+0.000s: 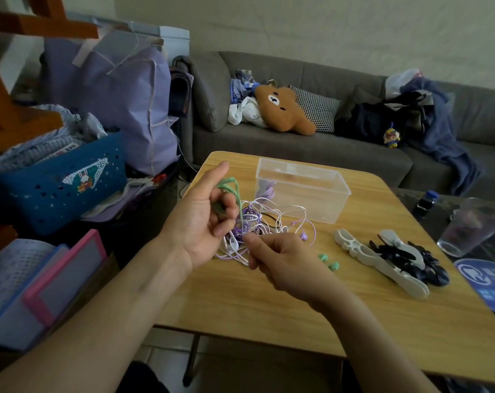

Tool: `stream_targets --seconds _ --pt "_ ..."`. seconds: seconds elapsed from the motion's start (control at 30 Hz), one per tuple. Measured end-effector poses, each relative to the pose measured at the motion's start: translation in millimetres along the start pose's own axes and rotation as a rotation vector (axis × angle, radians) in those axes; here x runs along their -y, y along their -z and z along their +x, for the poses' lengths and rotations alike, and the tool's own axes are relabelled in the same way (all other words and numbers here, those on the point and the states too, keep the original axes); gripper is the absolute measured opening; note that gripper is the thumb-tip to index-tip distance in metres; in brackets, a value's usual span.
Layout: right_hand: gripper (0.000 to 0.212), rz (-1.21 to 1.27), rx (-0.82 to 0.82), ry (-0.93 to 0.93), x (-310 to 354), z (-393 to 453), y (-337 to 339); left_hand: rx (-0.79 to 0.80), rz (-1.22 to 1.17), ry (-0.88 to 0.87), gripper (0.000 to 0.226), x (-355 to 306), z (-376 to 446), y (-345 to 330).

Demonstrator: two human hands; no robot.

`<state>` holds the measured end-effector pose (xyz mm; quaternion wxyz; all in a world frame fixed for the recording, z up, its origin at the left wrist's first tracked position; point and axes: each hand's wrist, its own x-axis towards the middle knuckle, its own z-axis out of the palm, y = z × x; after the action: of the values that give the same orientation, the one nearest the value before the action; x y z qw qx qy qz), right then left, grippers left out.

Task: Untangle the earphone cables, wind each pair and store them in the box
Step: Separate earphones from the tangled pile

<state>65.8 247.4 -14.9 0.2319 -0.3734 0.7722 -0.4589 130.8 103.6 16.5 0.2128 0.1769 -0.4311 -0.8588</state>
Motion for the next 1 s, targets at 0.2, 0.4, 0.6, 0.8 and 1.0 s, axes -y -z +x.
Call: stream_targets --seconds 0.2,0.4,0.6,0.8,1.0 --pt "0.043 -0.250 0.029 0.122 2.6 -3.8 -7.9 0.175 0.035 -0.059 0.020 -3.1 -0.2 4.6" --pt "0.036 -0.164 -0.029 0.240 5.6 -6.2 -2.9 0.243 0.813 -0.304 0.034 13.0 4.6 12.6" --pt "0.032 -0.011 -0.160 0.271 5.2 -9.1 34.7 0.391 1.058 -0.286 0.056 13.3 -6.2 10.3" --pt "0.034 0.160 -0.242 0.188 -7.2 -9.7 54.9 0.417 0.975 -0.353 0.053 12.6 -8.8 2.8" --pt "0.034 0.057 -0.148 0.175 -13.6 -3.6 38.7 0.314 0.283 -0.074 0.044 10.8 -10.8 -8.7"
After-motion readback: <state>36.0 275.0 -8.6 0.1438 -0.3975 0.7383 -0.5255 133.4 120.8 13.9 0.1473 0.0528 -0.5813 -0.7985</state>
